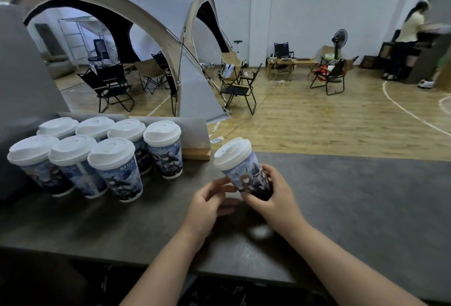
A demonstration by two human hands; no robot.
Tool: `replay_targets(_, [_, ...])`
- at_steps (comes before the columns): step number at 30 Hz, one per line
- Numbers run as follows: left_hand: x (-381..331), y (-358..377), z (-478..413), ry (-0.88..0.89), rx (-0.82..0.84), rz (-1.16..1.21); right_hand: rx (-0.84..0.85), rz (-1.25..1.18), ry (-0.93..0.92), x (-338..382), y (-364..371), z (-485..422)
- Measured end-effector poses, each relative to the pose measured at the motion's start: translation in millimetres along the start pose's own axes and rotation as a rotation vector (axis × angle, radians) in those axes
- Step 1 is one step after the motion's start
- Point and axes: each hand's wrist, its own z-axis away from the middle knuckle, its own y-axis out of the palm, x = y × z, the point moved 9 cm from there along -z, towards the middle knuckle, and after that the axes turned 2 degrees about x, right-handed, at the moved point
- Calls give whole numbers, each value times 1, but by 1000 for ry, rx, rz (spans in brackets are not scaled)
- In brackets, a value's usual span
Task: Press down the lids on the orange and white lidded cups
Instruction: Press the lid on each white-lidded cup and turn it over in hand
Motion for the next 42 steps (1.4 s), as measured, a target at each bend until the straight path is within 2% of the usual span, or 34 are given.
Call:
replay_targets(3, [-1, -2, -1, 2, 25, 88, 22, 42, -47, -3, -27, 18])
replay_targets(7, [-3, 7, -4, 21, 156, -73, 31, 3, -8, -14, -39, 32])
replay_targets(10, [-4, 12, -5, 29, 137, -158, 94, 11, -25, -12, -28, 31])
replay_targets(15, [-8, 7, 0, 88, 77, -91, 77, -98, 51, -19, -31, 27])
replay_targets(21, [-9, 13, 1, 46, 145, -76, 43, -174, 14, -17, -35, 29])
replay_targets(27, [-8, 5, 2, 94, 115, -33, 42, -222, 66, -19, -34, 26])
replay_targets(34, [-5, 5, -1, 117, 76, -21, 67, -322, 5, -19, -33, 30])
replay_targets(38, [-6, 2, 0, 168, 100, -8, 83, -281, 34, -17, -32, 28])
replay_targets(42, [-7, 7, 0, 177, 106, -32, 96, -286, -25, -14, -31, 32])
